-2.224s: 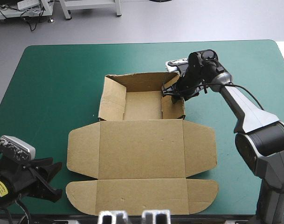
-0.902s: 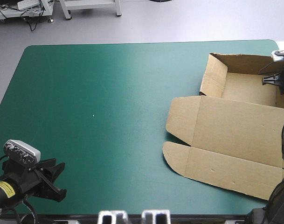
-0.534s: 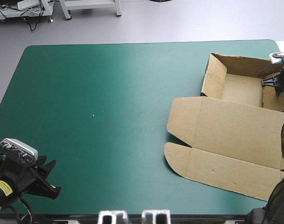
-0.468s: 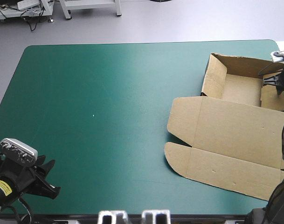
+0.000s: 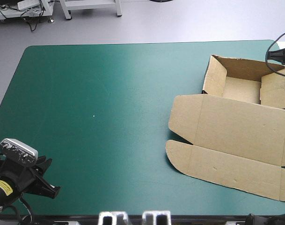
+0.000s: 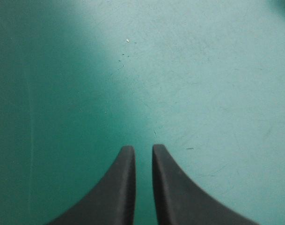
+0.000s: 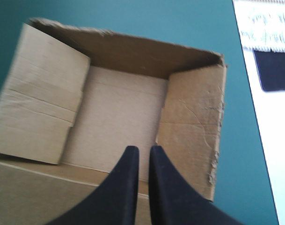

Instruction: Fold the box

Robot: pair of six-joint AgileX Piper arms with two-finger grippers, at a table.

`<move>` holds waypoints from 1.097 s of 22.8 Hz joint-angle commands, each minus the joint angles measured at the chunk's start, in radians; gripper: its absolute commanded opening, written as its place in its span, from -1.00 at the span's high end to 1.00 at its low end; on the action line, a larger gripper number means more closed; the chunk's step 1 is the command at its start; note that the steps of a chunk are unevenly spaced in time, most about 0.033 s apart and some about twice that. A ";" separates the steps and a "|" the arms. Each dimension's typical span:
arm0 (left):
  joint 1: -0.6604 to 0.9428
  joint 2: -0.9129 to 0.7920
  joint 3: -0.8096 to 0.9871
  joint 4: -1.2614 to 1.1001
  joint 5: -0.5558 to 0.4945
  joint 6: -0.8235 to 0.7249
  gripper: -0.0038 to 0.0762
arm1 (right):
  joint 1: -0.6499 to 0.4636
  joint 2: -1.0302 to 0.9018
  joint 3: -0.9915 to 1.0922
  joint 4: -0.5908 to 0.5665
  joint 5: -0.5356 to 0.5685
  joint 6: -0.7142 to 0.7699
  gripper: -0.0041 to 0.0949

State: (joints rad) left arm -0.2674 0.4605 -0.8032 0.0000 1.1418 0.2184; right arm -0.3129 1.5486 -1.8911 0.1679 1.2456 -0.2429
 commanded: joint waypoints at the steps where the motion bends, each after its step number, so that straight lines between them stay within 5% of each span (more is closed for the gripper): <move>1: 0.002 0.009 0.022 0.012 -0.087 0.001 0.88 | 0.054 -0.166 -0.014 0.046 0.011 -0.020 0.93; 7: 0.002 -0.015 0.214 -0.078 -0.157 0.001 0.93 | 0.218 -0.512 0.395 0.044 -0.019 -0.046 0.93; 17: 0.002 -0.164 0.286 -0.115 -0.170 -0.033 0.93 | 0.220 -0.978 1.131 0.027 -0.203 -0.050 0.93; 25: 0.002 -0.169 0.286 -0.116 -0.171 -0.033 0.93 | 0.220 -1.155 1.344 0.076 -0.247 -0.086 0.93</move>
State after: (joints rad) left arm -0.2674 0.2804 -0.4948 -0.1002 1.0277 0.1953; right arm -0.0953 0.4213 -0.5541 0.2182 1.0610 -0.3021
